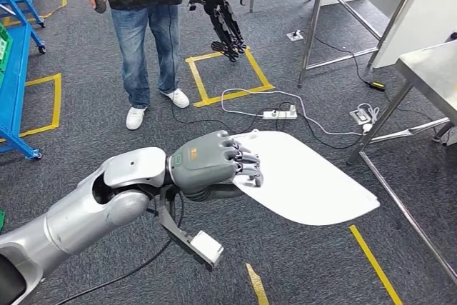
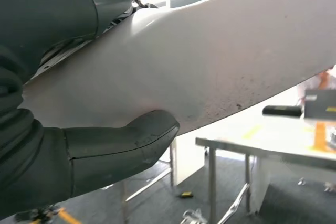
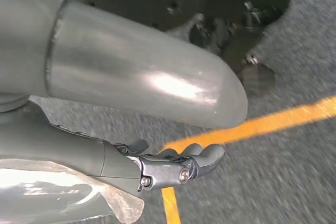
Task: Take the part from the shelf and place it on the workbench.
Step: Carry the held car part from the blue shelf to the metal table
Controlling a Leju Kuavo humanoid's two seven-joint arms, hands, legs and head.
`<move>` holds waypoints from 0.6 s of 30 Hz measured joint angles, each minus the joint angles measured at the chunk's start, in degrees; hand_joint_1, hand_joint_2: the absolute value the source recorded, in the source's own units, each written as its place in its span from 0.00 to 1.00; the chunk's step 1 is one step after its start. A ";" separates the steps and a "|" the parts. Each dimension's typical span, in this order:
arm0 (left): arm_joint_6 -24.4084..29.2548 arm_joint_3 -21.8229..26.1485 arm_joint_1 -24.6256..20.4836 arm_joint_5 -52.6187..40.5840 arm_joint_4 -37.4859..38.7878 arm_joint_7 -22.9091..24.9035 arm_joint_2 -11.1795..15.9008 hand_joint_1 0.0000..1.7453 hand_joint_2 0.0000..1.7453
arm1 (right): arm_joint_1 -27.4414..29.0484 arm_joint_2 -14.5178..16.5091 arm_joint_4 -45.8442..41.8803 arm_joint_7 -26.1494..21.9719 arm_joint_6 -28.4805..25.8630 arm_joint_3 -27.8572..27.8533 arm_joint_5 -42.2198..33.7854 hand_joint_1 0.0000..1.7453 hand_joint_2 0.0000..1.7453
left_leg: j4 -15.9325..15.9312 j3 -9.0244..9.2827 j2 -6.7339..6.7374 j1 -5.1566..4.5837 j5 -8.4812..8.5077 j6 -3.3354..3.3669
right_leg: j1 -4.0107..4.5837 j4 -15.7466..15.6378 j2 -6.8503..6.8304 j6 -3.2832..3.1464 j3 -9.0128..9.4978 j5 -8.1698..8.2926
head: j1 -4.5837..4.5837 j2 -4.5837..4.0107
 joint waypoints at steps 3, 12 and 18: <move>1.01 0.15 0.96 -0.04 0.01 -0.09 -0.54 1.00 1.00 | -0.04 -0.02 0.00 0.15 0.04 -0.11 -0.39 0.00 0.00 | -0.26 0.03 1.95 -0.06 0.17 0.40 | 0.10 9.83 -3.60 0.56 -4.68 -4.92 | 0.29 0.00; 1.74 0.78 2.26 -0.55 -0.02 -0.23 -0.92 1.00 1.00 | 0.10 -0.17 0.02 0.54 0.43 -0.43 -0.60 0.00 0.00 | 0.33 0.15 6.55 -0.65 -0.67 -0.90 | 0.25 -1.54 -7.14 -0.21 2.63 -0.35 | 0.17 0.00; 1.27 1.56 2.21 -0.28 -0.09 -0.30 -0.30 1.00 1.00 | 0.07 -0.20 -0.01 0.32 0.52 -0.45 -0.45 0.00 0.00 | 10.98 -4.12 2.42 0.02 -6.93 -2.09 | 0.18 -1.74 -4.09 -2.10 2.70 0.01 | 0.01 0.00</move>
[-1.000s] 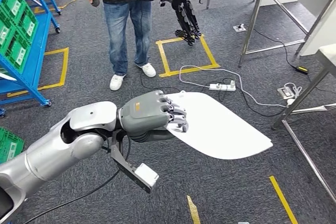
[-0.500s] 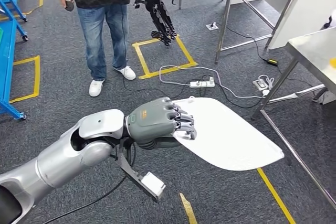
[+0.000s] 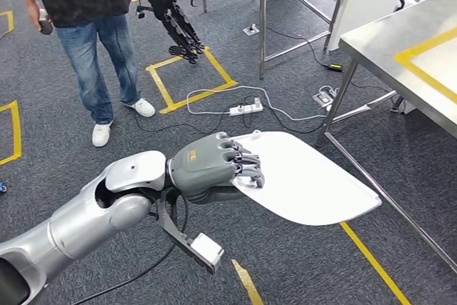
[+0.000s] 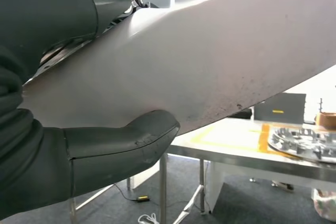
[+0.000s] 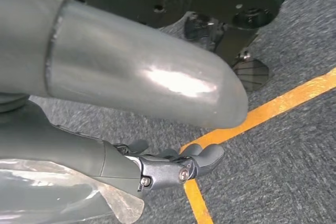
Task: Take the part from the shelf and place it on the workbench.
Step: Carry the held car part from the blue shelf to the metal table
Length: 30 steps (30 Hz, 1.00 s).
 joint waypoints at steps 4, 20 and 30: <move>-0.55 0.11 0.06 0.16 -0.01 0.07 0.44 1.00 1.00 | 0.13 0.01 0.00 0.33 0.05 0.00 0.22 0.00 0.00 | 3.11 -1.97 -0.85 -0.05 1.26 0.66 | 0.27 0.03 2.64 -0.15 0.14 0.04 | -0.01 0.00; -2.99 0.75 -2.09 2.00 -0.21 0.13 1.22 1.00 1.00 | 0.23 0.10 0.04 0.50 1.02 -0.82 -0.04 0.00 0.00 | -11.54 4.01 2.21 -0.04 7.43 2.16 | -0.81 10.23 -1.15 3.51 -5.75 -3.01 | 0.34 0.00; -2.43 0.17 -1.97 1.19 -0.19 0.21 0.64 1.00 1.00 | -0.12 0.03 0.03 0.52 0.92 -0.96 -0.03 0.00 0.00 | -2.43 0.94 0.41 0.19 1.31 -0.40 | -0.44 0.10 -0.84 0.39 0.07 -0.19 | -0.11 0.00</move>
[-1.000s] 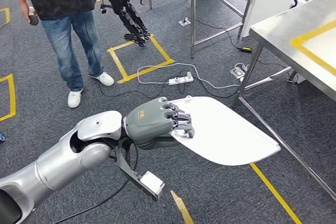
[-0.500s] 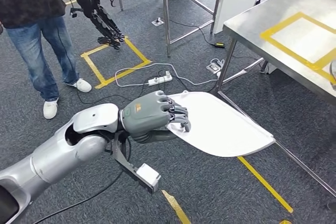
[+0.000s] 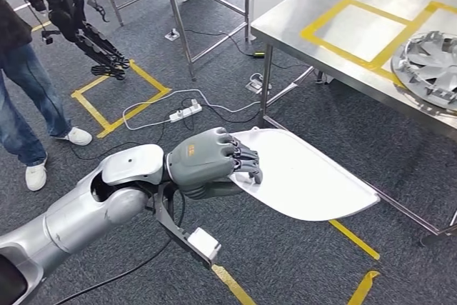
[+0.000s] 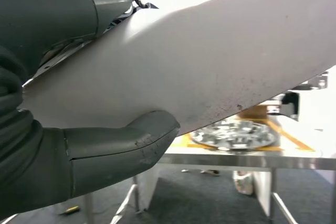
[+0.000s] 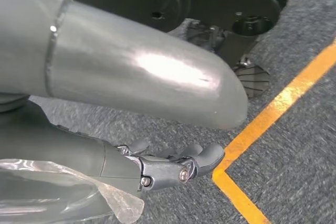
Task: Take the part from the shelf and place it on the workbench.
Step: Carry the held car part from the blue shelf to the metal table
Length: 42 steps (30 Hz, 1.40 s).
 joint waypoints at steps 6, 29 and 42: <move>-1.62 -0.03 -0.30 1.88 0.04 -0.46 0.33 1.00 1.00 | 0.09 -0.01 0.01 -0.15 0.00 -0.04 0.60 0.00 0.00 | -0.10 -0.69 -2.46 0.00 3.39 0.90 | 0.18 0.10 4.19 -0.17 0.17 0.03 | -0.05 0.00; -3.33 -0.43 -1.88 3.64 0.09 -0.82 0.30 1.00 1.00 | -0.51 -0.16 0.01 -0.33 -0.39 -0.17 0.44 0.00 0.00 | -8.29 2.94 3.61 -0.80 5.45 1.27 | 0.51 -0.05 -2.23 1.33 -0.10 -0.20 | 0.18 0.00; -3.48 -0.76 -1.81 4.71 0.15 -0.28 1.46 1.00 1.00 | -0.30 -0.54 0.01 2.81 -1.11 -1.46 -1.04 0.00 0.00 | -7.18 1.79 -4.59 -0.01 6.10 1.29 | 0.21 0.01 5.70 0.50 -0.21 0.27 | -0.04 0.00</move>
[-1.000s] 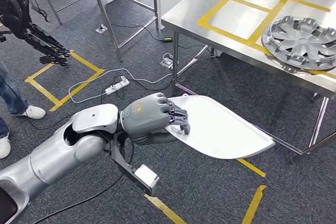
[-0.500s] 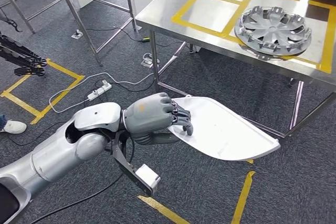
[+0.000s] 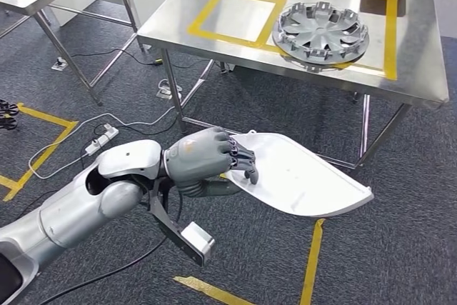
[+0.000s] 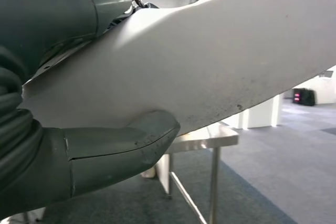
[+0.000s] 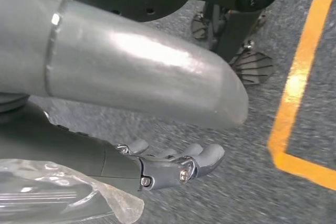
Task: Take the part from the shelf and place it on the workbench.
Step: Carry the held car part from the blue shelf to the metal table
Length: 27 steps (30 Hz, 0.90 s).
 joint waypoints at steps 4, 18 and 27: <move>-0.15 0.09 -0.14 0.44 -0.03 -0.34 -0.13 1.00 1.00 | 0.40 -0.33 -0.01 3.38 -0.02 -0.82 -0.41 0.00 0.00 | -1.08 0.37 1.72 0.16 0.24 0.73 | -0.08 1.53 -0.97 1.29 -1.50 -1.09 | 0.25 0.00; -0.54 0.10 -1.00 1.21 -0.13 -0.49 -0.85 1.00 1.00 | 0.02 -0.91 -0.01 19.32 1.80 -3.34 -1.23 0.00 0.00 | -0.50 0.78 8.35 -0.54 -0.73 -0.43 | 0.55 0.07 -7.21 0.01 0.31 -0.46 | 0.36 0.00; -0.29 0.41 -0.24 1.32 -0.29 0.13 -0.25 1.00 1.00 | 0.63 -1.94 -0.08 24.73 1.03 -5.15 -1.73 0.00 0.00 | 8.44 -2.91 2.73 -0.29 -3.12 0.02 | 0.74 -0.01 -1.65 -1.26 0.41 -0.01 | -0.08 0.00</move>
